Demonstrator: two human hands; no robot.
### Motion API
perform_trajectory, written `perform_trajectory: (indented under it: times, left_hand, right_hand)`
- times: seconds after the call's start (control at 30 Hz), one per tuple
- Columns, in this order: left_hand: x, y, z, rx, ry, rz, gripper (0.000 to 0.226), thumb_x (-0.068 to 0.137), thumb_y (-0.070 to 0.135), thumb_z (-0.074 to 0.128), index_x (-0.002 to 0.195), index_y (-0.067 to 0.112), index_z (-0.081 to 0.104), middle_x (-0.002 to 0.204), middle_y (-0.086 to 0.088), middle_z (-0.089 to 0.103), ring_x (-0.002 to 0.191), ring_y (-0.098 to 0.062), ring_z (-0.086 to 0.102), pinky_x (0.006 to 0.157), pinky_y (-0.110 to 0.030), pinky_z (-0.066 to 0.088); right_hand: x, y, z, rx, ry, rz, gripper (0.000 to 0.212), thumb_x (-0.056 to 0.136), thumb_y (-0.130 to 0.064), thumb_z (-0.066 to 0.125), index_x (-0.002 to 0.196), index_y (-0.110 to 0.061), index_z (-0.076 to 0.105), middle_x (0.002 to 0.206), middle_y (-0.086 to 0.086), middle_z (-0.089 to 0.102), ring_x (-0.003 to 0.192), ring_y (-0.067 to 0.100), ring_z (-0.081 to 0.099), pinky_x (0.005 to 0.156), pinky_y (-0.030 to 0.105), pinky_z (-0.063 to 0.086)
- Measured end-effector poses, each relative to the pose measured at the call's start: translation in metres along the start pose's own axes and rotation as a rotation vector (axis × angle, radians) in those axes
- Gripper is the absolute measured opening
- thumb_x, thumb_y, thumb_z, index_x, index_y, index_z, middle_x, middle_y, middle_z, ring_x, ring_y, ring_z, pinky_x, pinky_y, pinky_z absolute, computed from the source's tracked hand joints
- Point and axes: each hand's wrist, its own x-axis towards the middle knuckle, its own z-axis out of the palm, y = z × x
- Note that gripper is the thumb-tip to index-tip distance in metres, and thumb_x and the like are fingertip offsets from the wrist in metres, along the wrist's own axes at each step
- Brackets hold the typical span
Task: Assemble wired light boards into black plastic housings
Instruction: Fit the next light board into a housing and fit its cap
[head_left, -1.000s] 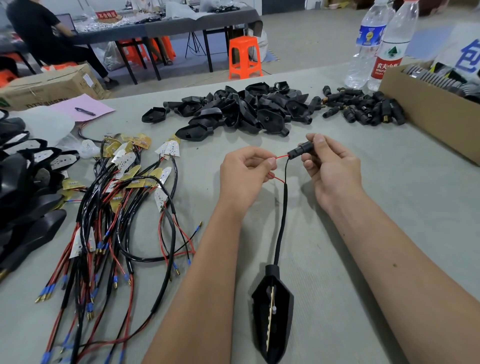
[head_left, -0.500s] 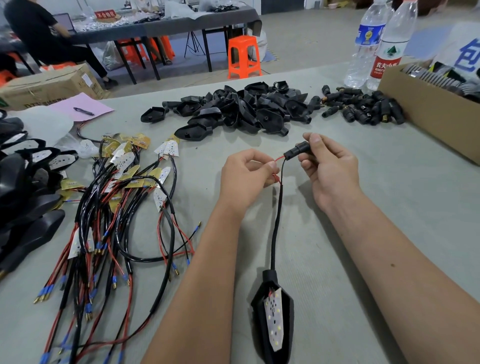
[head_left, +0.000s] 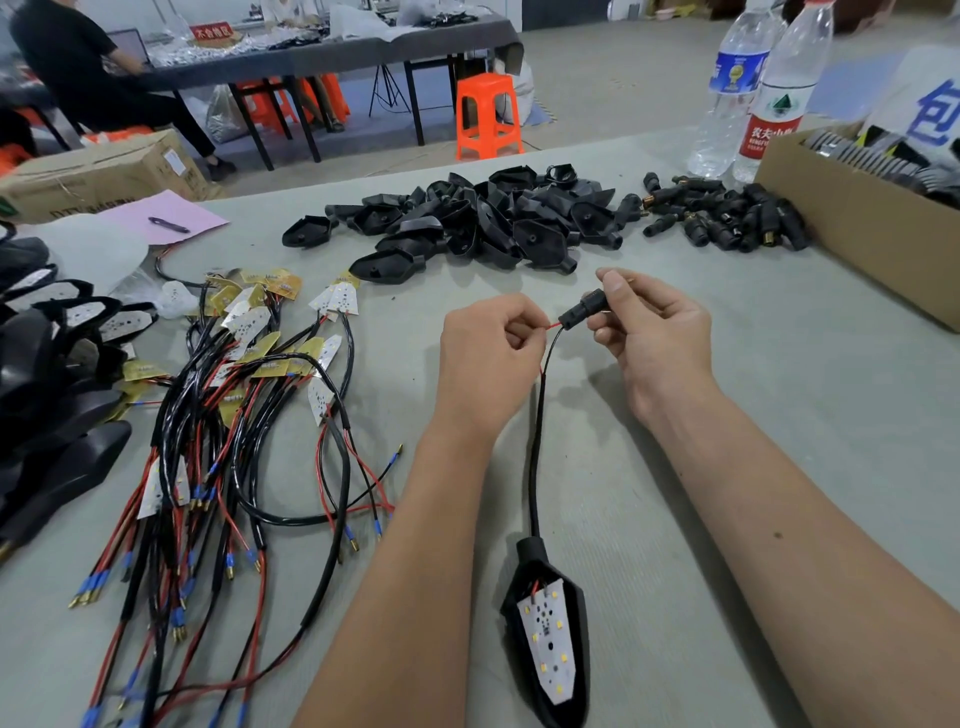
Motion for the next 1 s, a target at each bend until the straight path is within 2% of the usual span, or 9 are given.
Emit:
perform_trajectory:
  times: [0.1, 0.23, 0.33, 0.43, 0.53, 0.77, 0.9, 1.0]
  left_hand:
    - [-0.001, 0.001, 0.000, -0.013, -0.018, 0.003, 0.016, 0.083, -0.003, 0.072, 0.081, 0.012, 0.077, 0.067, -0.001, 0.069, 0.061, -0.009, 0.059, 0.066, -0.031, 0.056]
    - [-0.001, 0.003, 0.000, -0.162, 0.029, -0.174, 0.009, 0.087, 0.008, 0.075, 0.088, 0.016, 0.072, 0.070, 0.004, 0.076, 0.068, -0.010, 0.073, 0.073, -0.032, 0.061]
    - [-0.001, 0.002, -0.002, -0.229, -0.033, -0.296, 0.003, 0.092, 0.015, 0.072, 0.089, 0.013, 0.071, 0.075, 0.002, 0.078, 0.071, -0.013, 0.076, 0.080, -0.035, 0.062]
    - [-0.002, 0.001, -0.003, -0.290, -0.129, -0.329, 0.008, 0.093, 0.003, 0.067, 0.088, 0.007, 0.073, 0.076, -0.005, 0.078, 0.072, -0.019, 0.076, 0.071, -0.029, 0.061]
    - [-0.003, 0.002, -0.003, -0.305, -0.142, -0.319, 0.011, 0.093, -0.003, 0.065, 0.088, 0.003, 0.073, 0.075, -0.009, 0.077, 0.068, -0.020, 0.074, 0.065, -0.025, 0.058]
    - [-0.002, 0.000, -0.005, -0.365, -0.117, -0.334, 0.010, 0.090, -0.004, 0.070, 0.084, 0.003, 0.075, 0.080, -0.015, 0.077, 0.071, -0.022, 0.069, 0.074, -0.030, 0.059]
    - [-0.001, 0.002, -0.008, -0.556, -0.121, -0.399, 0.011, 0.091, -0.004, 0.070, 0.090, 0.005, 0.076, 0.082, -0.012, 0.076, 0.075, -0.022, 0.070, 0.075, -0.024, 0.059]
    - [-0.001, 0.000, -0.013, -0.656, -0.271, -0.491, 0.015, 0.090, -0.003, 0.072, 0.104, 0.003, 0.074, 0.094, -0.016, 0.078, 0.083, -0.031, 0.077, 0.081, -0.032, 0.062]
  right_hand:
    - [0.000, 0.001, 0.001, -0.015, -0.027, -0.008, 0.004, 0.092, -0.010, 0.076, 0.096, -0.011, 0.077, 0.077, 0.010, 0.073, 0.057, 0.013, 0.063, 0.057, 0.020, 0.053]
    - [0.002, 0.002, -0.001, 0.027, -0.006, 0.016, 0.009, 0.089, -0.011, 0.080, 0.088, -0.008, 0.072, 0.069, 0.003, 0.072, 0.056, 0.011, 0.063, 0.058, 0.018, 0.052]
    - [0.003, 0.003, -0.001, 0.041, 0.019, 0.012, 0.012, 0.086, -0.010, 0.082, 0.084, -0.007, 0.070, 0.068, 0.002, 0.072, 0.055, 0.011, 0.062, 0.056, 0.018, 0.052]
    - [0.003, 0.002, -0.002, 0.053, 0.035, 0.002, 0.013, 0.086, -0.011, 0.083, 0.085, -0.007, 0.071, 0.069, 0.003, 0.072, 0.056, 0.011, 0.062, 0.058, 0.019, 0.052]
    - [0.002, 0.001, -0.001, 0.034, 0.007, 0.011, 0.012, 0.086, -0.011, 0.083, 0.084, -0.008, 0.072, 0.071, 0.004, 0.072, 0.057, 0.011, 0.062, 0.059, 0.018, 0.052]
    - [-0.001, 0.001, 0.000, -0.021, -0.047, 0.007, 0.012, 0.087, -0.010, 0.082, 0.081, -0.009, 0.072, 0.068, 0.005, 0.071, 0.056, 0.012, 0.061, 0.058, 0.019, 0.053]
    - [-0.001, -0.002, 0.000, 0.008, -0.035, 0.021, 0.018, 0.089, -0.010, 0.079, 0.077, -0.012, 0.067, 0.066, 0.002, 0.070, 0.056, 0.012, 0.063, 0.058, 0.018, 0.052]
    - [-0.001, -0.004, 0.000, 0.112, 0.036, 0.025, 0.023, 0.090, -0.007, 0.078, 0.073, -0.013, 0.063, 0.068, 0.001, 0.069, 0.056, 0.012, 0.063, 0.058, 0.019, 0.053]
